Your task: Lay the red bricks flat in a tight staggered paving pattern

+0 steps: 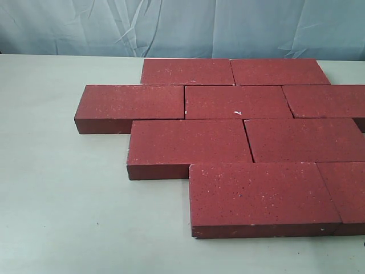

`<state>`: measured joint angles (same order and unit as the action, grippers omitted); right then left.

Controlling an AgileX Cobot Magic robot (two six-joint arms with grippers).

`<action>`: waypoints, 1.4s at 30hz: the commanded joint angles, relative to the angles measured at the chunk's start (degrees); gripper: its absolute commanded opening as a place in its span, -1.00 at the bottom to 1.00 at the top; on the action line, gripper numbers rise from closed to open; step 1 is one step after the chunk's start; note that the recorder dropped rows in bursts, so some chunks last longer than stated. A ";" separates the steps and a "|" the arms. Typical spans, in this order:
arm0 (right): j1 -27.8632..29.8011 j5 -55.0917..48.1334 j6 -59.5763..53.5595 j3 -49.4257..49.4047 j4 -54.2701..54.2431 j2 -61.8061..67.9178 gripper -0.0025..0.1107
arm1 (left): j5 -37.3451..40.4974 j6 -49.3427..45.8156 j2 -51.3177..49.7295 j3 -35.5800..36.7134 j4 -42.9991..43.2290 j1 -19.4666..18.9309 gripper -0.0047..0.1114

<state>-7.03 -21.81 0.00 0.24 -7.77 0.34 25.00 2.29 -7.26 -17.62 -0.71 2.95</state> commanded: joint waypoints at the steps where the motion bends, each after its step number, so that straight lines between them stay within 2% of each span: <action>1: 0.36 0.67 0.00 -0.24 -0.36 -0.34 -0.97 | -9.05 0.24 4.16 7.87 -0.76 -0.09 -0.92; 8: 0.36 0.67 0.00 -0.24 -0.36 -0.34 -0.97 | -13.48 0.24 7.26 17.39 -0.91 -0.09 -0.92; 12: 0.36 0.67 0.00 -0.24 -0.36 -0.34 -0.97 | -11.09 0.12 7.26 17.62 -0.70 -0.09 -0.92; 42: 0.36 0.56 0.00 -0.24 -0.34 -0.34 -0.97 | -11.44 -1.89 7.26 17.62 -0.10 -0.09 -0.92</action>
<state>-7.03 -21.70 0.00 0.24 -8.09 0.34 13.55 1.20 -0.30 -0.28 -1.11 2.95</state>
